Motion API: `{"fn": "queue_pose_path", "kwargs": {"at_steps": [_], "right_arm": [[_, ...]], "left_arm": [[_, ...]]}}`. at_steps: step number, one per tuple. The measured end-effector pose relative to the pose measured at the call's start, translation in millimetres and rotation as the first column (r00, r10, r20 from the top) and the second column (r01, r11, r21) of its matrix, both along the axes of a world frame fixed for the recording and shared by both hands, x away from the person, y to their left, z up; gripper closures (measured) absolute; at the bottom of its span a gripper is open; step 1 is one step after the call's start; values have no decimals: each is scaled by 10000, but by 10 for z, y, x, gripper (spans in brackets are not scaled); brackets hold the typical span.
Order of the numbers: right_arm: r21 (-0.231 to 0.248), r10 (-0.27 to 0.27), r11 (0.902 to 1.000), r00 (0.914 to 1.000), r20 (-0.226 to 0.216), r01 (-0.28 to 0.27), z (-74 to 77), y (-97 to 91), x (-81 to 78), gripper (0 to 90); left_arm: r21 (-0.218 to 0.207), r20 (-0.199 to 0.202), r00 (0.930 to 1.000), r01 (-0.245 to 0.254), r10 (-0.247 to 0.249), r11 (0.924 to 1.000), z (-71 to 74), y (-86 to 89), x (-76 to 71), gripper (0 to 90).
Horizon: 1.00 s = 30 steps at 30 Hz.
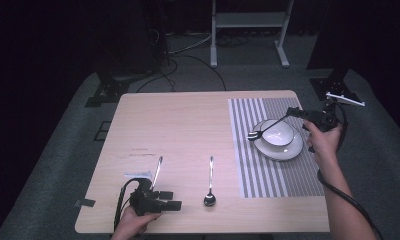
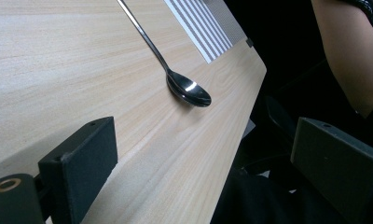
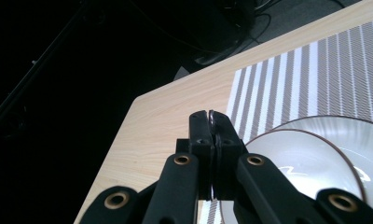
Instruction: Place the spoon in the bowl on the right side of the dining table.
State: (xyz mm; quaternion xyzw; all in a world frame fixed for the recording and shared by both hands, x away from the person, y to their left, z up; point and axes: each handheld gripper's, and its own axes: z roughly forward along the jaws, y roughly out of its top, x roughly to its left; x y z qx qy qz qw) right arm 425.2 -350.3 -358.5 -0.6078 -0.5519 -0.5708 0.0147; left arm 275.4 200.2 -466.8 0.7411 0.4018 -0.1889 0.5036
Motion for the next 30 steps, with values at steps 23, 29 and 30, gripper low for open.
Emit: {"fn": "queue_pose_path", "kwargs": {"at_steps": [23,29,30], "right_arm": [[77,-954,9954,9954,-113,955,-32,-325,-58,885],[174,-1262,9918,9918,-210,1266,-70,-421,-80,884],[193,-1319,9910,9910,-233,1323,-79,-436,-84,884]], "left_arm": [[-43,-20,10000,-45,45,10000,4,6,-1,56],[-97,-60,10000,-58,57,9999,-1,7,3,56],[-95,-59,10000,-59,59,9999,-1,5,3,56]]}}
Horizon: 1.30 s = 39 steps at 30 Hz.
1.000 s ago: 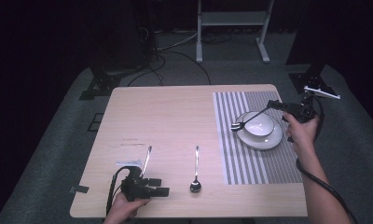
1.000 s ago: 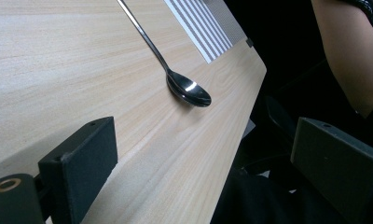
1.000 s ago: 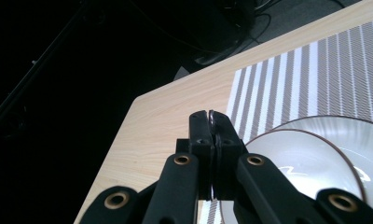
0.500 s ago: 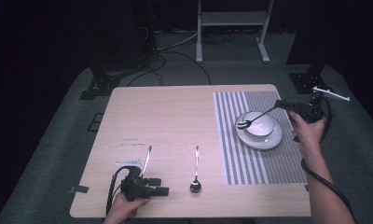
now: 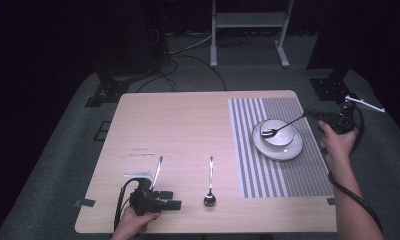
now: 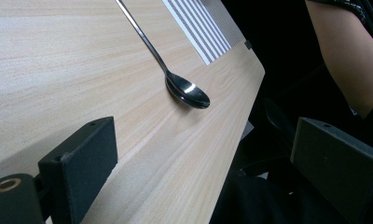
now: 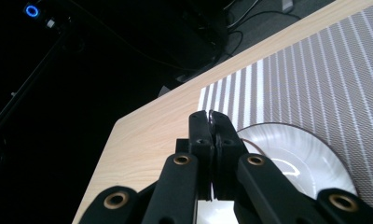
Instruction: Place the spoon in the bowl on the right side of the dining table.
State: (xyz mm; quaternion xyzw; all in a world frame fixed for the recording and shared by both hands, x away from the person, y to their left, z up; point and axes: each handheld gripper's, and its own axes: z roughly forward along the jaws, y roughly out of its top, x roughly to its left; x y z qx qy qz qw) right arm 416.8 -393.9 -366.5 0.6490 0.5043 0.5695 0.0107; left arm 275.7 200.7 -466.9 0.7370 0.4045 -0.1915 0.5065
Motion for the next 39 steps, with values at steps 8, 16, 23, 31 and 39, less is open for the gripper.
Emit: {"fn": "queue_pose_path", "kwargs": {"at_steps": [8,16,23,31,39], "right_arm": [[20,-247,9997,9995,-183,247,-92,-75,-13,883],[-216,-390,9990,9980,-490,380,-214,-125,-6,878],[-274,-556,9982,9954,-778,536,-323,-168,-9,877],[-83,-613,9981,9940,-902,608,-424,-188,-11,877],[67,-601,9981,9936,-959,610,-484,-183,-1,876]], "left_arm": [[22,43,10000,28,-28,10000,-4,-10,2,56],[19,54,10000,-3,3,10000,-5,-8,1,56],[23,53,10000,-19,19,10000,-5,-19,1,56],[43,57,10000,-57,56,10000,-4,-7,3,56],[45,78,9999,-113,112,9999,0,2,11,56]]}}
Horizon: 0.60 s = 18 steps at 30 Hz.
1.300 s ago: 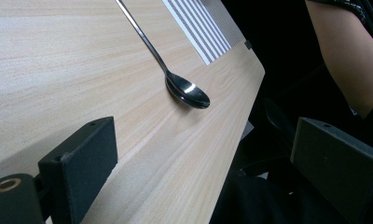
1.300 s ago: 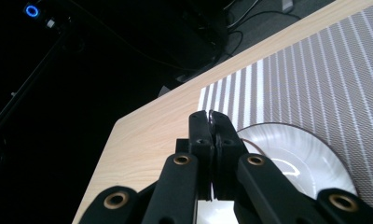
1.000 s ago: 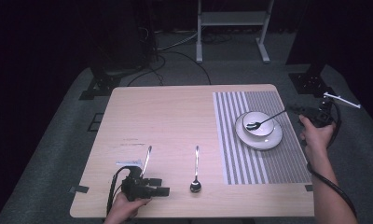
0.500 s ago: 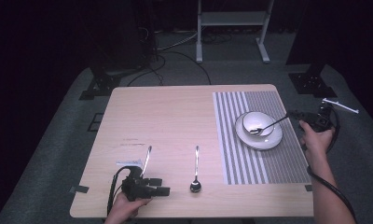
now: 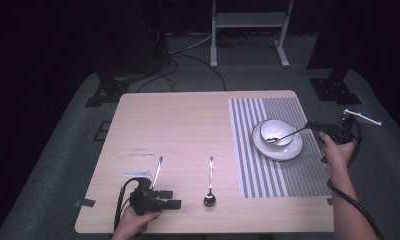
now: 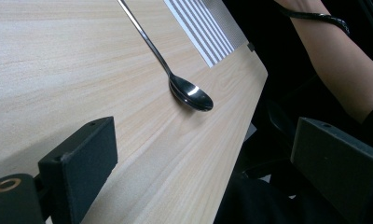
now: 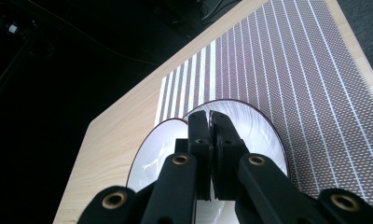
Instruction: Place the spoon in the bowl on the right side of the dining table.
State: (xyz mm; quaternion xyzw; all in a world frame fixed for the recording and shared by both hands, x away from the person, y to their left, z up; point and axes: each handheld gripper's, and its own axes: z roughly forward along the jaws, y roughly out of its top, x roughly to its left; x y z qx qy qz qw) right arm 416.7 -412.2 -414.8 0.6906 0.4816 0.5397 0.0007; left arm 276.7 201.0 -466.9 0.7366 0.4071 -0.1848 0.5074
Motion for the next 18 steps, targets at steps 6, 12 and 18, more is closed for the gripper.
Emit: {"fn": "queue_pose_path", "kwargs": {"at_steps": [6,12,18], "right_arm": [[134,33,9999,10000,-5,-33,-19,0,19,853],[161,72,9998,10000,-1,-72,-24,-7,55,779],[-8,101,9999,9999,6,-101,-50,23,67,689]], "left_arm": [[-59,-23,10000,1,-1,10000,-2,-8,11,56],[-78,-119,9999,-46,45,10000,-16,0,30,56],[-71,-144,9998,-134,133,9999,-10,8,24,56]]}}
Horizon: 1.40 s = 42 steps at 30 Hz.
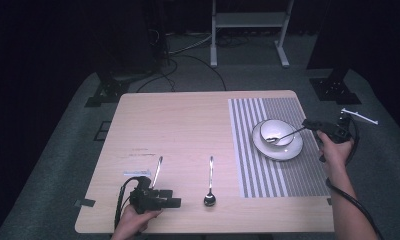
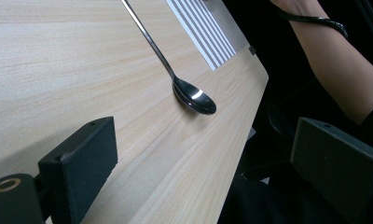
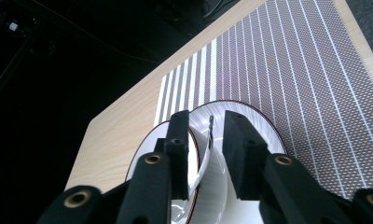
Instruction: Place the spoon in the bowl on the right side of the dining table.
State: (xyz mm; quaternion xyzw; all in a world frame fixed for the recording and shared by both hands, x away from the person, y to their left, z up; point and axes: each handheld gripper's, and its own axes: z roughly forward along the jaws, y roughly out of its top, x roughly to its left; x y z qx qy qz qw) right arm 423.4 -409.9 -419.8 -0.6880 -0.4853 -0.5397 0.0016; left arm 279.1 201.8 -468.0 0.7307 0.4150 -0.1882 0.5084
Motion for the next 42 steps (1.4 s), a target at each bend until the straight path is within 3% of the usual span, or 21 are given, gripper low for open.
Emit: {"fn": "queue_pose_path", "kwargs": {"at_steps": [12,28,42], "right_arm": [[122,185,9998,9997,146,-187,-34,0,-107,540],[-138,713,9974,9970,300,-709,-52,94,-391,502],[-428,1363,9901,9888,610,-1338,-35,320,-551,461]], "left_arm": [[29,85,9999,139,-139,9999,-9,-17,-13,56],[70,143,9998,113,-114,9999,-1,-2,-24,56],[28,175,9998,58,-58,10000,7,21,-27,56]]}}
